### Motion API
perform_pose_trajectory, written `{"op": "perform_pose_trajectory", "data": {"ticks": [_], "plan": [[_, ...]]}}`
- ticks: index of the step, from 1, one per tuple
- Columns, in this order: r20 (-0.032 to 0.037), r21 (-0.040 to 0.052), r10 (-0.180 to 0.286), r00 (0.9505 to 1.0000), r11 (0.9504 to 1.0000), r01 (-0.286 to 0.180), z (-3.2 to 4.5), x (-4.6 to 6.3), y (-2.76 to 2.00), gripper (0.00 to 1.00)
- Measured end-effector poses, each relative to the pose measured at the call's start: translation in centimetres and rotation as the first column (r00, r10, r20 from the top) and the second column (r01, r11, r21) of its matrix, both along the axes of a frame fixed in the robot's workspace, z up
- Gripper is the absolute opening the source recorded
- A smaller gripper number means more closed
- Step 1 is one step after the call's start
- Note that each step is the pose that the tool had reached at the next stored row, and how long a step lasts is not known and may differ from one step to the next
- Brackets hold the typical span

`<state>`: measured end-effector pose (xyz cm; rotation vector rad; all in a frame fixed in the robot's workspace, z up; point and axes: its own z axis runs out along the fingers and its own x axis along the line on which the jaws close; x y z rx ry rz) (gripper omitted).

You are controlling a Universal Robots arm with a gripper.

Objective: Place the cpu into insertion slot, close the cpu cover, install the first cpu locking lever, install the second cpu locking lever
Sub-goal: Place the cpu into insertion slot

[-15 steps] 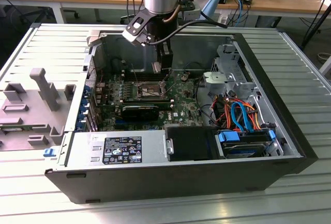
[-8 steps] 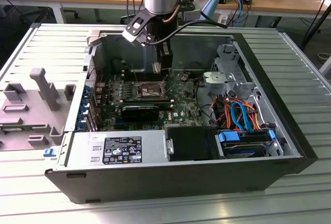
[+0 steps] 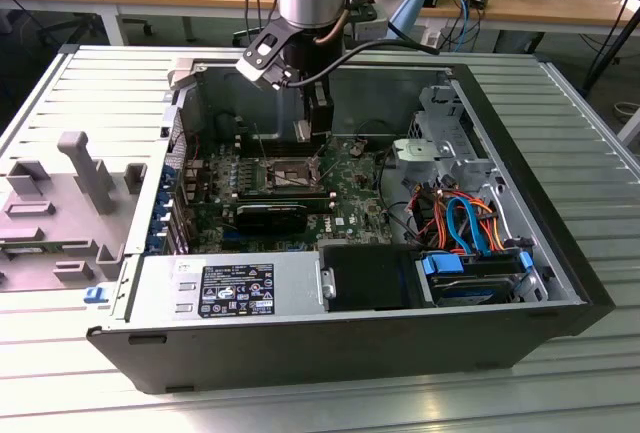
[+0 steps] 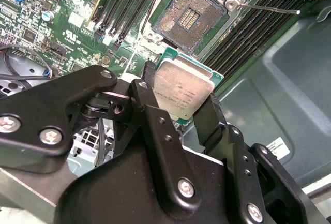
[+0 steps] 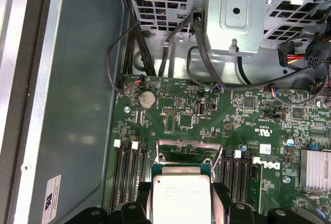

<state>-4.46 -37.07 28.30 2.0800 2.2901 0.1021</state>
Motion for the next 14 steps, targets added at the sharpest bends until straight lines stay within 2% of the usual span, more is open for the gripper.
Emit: {"op": "perform_pose_trajectory", "data": {"ticks": [14], "plan": [[0.0000,0.0000,-0.021,0.9998,0.9998,0.021,-0.11,0.00,0.00,0.54]]}}
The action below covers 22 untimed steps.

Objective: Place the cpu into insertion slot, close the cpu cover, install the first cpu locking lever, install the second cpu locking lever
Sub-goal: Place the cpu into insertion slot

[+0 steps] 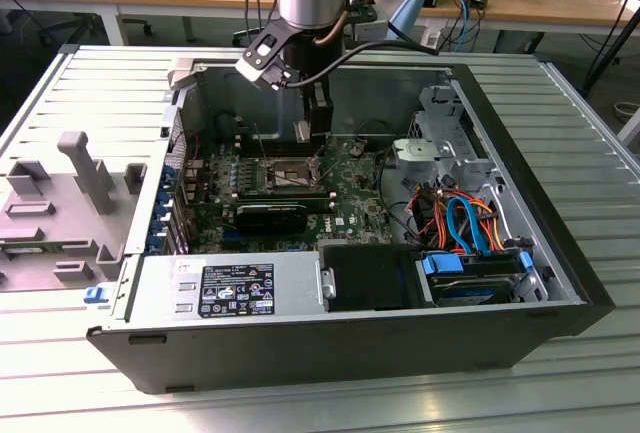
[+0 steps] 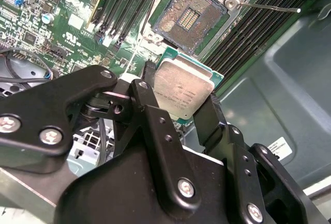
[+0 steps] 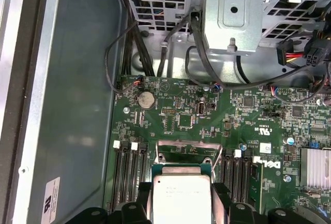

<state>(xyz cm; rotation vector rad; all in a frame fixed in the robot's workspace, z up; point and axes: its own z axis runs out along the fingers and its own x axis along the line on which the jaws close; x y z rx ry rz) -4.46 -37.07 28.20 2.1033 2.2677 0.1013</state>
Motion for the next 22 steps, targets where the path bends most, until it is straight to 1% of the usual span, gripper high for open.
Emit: {"op": "perform_pose_trajectory", "data": {"ticks": [4,22], "plan": [[0.0000,0.0000,-0.014,0.9999,0.9999,0.014,-0.03,0.00,0.00,0.54],[0.0000,-0.0005,-0.015,0.9999,0.9999,0.015,-0.20,-0.16,0.00,0.54]]}}
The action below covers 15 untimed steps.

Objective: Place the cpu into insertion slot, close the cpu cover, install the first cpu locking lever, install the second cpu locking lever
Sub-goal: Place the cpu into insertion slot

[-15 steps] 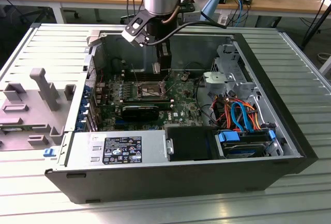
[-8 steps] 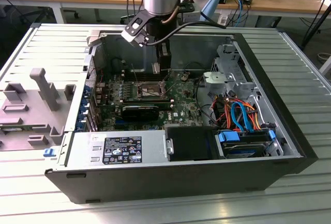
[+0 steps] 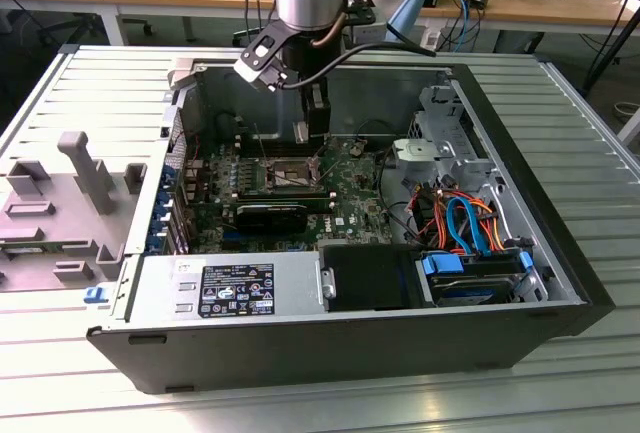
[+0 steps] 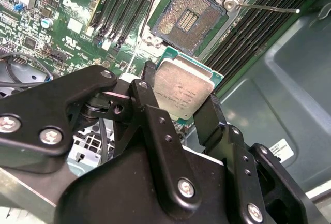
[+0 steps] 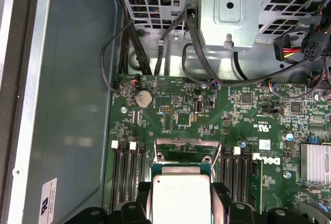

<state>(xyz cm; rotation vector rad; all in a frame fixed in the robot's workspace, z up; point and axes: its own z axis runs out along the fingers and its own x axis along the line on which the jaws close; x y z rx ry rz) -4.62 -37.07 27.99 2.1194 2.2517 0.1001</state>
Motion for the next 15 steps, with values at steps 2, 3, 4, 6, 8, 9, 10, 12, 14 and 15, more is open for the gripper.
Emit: {"op": "perform_pose_trajectory", "data": {"ticks": [2,3,4,6,8,9,10,12,14,15], "plan": [[0.0001,0.0001,0.000,1.0000,1.0000,0.000,-0.04,0.00,0.00,0.54],[0.0001,0.0001,0.000,1.0000,1.0000,0.000,-0.07,0.00,0.00,0.54],[-0.0001,-0.0001,0.000,1.0000,1.0000,0.000,-0.09,-0.01,0.00,0.54],[0.0001,0.0001,0.000,1.0000,1.0000,0.000,-0.14,-0.01,0.00,0.54],[0.0001,0.0002,0.000,1.0000,1.0000,0.000,-0.20,-0.03,0.00,0.54],[0.0000,0.0000,0.000,1.0000,1.0000,0.000,-0.23,-0.03,0.00,0.54],[0.0000,0.0000,0.000,1.0000,1.0000,0.000,-0.26,-0.03,0.00,0.54],[0.0000,0.0000,0.000,1.0000,1.0000,0.000,-0.31,-0.04,0.00,0.54],[0.0000,0.0000,0.000,1.0000,1.0000,0.000,-0.35,-0.04,0.00,0.54],[0.0001,-0.0006,0.000,1.0000,1.0000,0.000,-0.37,-0.04,0.00,0.54]]}}
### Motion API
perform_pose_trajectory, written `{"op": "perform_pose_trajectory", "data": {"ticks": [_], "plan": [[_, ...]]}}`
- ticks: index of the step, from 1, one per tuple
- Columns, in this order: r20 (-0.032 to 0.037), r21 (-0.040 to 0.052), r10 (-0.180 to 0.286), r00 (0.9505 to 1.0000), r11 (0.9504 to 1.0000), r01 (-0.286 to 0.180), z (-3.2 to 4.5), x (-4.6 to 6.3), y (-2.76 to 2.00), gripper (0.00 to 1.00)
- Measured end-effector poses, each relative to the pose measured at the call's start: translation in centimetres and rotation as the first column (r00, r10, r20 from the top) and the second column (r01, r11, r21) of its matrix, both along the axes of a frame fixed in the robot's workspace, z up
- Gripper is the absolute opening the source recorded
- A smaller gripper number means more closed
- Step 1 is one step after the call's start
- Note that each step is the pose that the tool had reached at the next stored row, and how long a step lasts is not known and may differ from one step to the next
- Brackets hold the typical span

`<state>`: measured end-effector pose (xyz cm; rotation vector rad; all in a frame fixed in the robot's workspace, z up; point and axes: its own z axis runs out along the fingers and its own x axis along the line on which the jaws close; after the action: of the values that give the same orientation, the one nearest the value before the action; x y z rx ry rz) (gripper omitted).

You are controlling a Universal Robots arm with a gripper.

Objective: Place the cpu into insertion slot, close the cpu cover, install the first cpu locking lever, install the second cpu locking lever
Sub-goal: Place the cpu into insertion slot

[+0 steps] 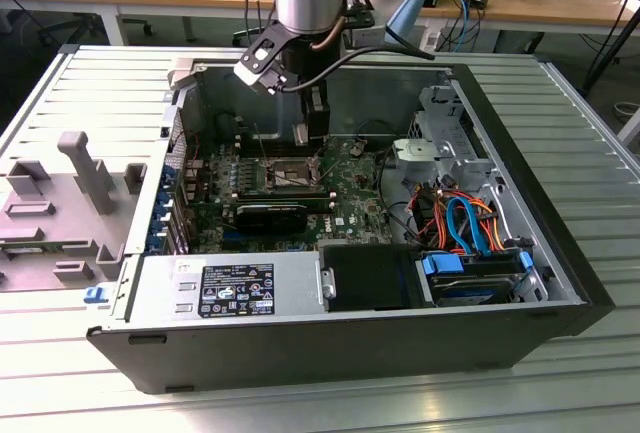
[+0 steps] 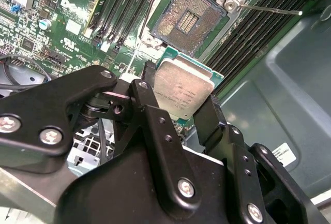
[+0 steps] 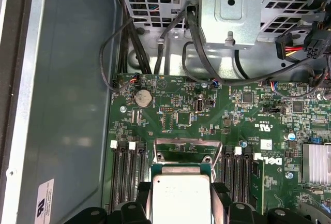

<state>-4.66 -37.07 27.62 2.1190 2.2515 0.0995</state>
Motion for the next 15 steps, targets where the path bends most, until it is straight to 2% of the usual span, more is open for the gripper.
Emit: {"op": "perform_pose_trajectory", "data": {"ticks": [15], "plan": [[0.0000,-0.0001,0.000,1.0000,1.0000,0.000,-0.20,-0.08,0.00,0.54]]}}
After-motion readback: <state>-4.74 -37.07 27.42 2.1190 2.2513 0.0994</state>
